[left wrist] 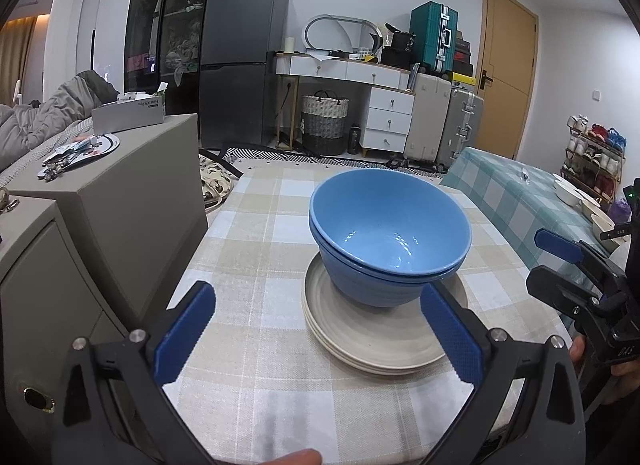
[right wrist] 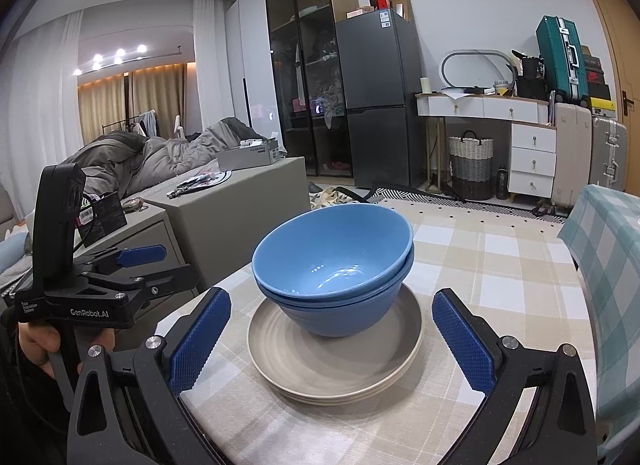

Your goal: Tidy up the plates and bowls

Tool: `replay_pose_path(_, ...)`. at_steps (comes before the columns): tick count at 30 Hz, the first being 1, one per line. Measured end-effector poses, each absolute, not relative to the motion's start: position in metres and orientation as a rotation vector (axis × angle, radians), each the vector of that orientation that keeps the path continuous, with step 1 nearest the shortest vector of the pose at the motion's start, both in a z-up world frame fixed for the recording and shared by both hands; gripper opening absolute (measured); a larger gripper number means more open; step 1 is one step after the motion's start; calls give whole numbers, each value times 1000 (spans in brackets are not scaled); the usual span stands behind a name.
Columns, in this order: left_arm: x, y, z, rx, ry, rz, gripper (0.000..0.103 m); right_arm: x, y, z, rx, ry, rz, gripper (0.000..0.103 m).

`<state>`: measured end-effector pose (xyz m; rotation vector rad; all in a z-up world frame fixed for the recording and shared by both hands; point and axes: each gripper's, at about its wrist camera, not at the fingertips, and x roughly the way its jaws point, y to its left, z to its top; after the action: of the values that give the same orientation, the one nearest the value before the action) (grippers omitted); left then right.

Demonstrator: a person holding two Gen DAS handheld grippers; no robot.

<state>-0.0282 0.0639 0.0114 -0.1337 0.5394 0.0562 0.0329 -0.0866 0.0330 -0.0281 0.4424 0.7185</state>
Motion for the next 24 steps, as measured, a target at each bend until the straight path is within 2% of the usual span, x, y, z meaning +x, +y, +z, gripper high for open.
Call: replay_pose_path(24,-31,63,13,-131,536,60,103,33,-82,30,-37,444,725,103)
